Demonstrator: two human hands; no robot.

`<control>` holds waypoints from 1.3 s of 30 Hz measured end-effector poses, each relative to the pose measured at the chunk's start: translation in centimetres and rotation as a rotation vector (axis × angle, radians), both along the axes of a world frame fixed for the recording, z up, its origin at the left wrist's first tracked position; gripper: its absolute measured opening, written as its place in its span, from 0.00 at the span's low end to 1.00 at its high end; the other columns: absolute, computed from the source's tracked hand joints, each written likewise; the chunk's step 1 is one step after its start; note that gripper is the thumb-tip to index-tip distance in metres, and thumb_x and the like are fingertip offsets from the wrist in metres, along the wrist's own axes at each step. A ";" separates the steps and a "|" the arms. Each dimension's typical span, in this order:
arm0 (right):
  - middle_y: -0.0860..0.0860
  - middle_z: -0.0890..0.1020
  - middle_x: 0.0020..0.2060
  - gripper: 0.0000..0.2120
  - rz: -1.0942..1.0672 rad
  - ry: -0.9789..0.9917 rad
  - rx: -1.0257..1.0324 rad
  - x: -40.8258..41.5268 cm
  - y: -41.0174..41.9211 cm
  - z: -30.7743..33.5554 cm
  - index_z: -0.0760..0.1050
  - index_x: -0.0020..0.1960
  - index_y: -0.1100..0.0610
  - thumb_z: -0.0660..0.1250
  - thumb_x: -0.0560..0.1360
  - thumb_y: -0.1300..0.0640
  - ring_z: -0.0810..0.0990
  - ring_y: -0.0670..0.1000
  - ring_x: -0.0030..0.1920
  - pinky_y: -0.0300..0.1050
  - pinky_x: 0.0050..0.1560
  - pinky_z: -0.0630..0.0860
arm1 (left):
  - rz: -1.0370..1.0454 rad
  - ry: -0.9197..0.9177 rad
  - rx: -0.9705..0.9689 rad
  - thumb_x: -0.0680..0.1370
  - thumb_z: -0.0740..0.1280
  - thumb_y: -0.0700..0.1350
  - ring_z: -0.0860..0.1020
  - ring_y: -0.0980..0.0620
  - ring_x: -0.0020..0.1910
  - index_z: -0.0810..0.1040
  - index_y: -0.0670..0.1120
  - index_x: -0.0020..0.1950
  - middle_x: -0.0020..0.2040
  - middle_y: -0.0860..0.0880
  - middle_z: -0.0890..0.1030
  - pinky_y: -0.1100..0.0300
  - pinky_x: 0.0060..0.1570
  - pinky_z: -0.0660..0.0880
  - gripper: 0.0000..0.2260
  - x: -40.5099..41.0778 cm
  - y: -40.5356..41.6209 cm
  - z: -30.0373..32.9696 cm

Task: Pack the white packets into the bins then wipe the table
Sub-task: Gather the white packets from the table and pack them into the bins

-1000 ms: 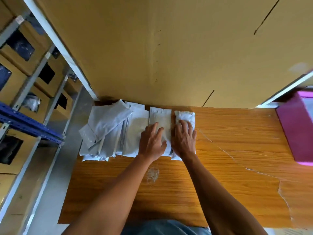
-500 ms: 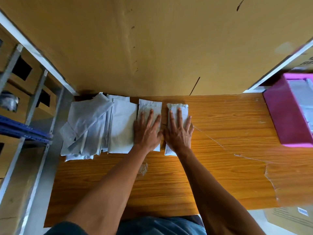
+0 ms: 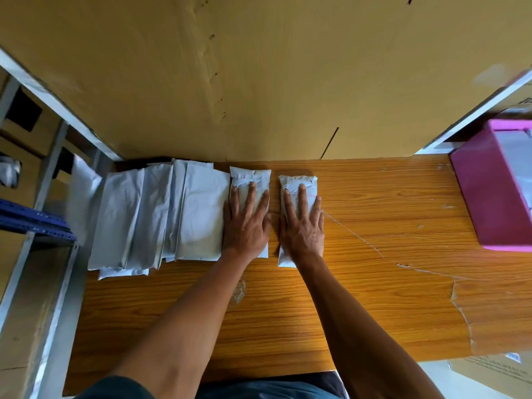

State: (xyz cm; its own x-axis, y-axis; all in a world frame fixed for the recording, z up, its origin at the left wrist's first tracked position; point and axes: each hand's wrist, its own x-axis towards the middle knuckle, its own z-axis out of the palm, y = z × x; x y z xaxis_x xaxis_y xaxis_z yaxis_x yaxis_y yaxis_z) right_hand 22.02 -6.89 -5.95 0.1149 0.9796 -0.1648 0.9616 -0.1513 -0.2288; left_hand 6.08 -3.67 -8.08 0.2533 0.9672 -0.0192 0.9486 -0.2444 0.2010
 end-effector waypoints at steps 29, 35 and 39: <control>0.54 0.44 0.86 0.41 0.018 -0.037 0.035 -0.7 -1.1 2.3 0.45 0.86 0.45 0.67 0.83 0.53 0.56 0.74 0.79 0.69 0.73 0.67 | -0.026 -0.104 -0.017 0.87 0.55 0.51 0.45 0.37 0.85 0.58 0.50 0.86 0.87 0.49 0.54 0.37 0.79 0.64 0.27 -0.5 -2.4 2.1; 0.53 0.44 0.86 0.37 -0.004 -0.006 0.017 -0.5 -2.9 2.1 0.45 0.86 0.45 0.61 0.85 0.45 0.52 0.73 0.81 0.68 0.74 0.66 | -0.017 0.002 -0.097 0.86 0.51 0.61 0.38 0.37 0.85 0.48 0.56 0.87 0.87 0.51 0.42 0.36 0.82 0.49 0.30 -0.3 -3.9 1.2; 0.52 0.42 0.86 0.36 -0.003 -0.010 0.024 -0.3 -3.7 1.6 0.43 0.86 0.43 0.60 0.85 0.44 0.52 0.72 0.81 0.68 0.73 0.66 | -0.017 -0.005 -0.122 0.86 0.53 0.59 0.39 0.37 0.85 0.51 0.56 0.87 0.87 0.52 0.43 0.33 0.80 0.54 0.29 0.2 -4.2 1.5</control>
State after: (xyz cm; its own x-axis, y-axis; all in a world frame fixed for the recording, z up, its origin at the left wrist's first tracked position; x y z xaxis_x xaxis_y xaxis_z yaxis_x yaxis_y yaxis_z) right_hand 21.73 -10.58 -4.36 0.1197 0.9829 -0.1401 0.9634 -0.1490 -0.2227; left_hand 6.28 -7.87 -6.60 0.2701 0.9533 -0.1349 0.9433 -0.2339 0.2353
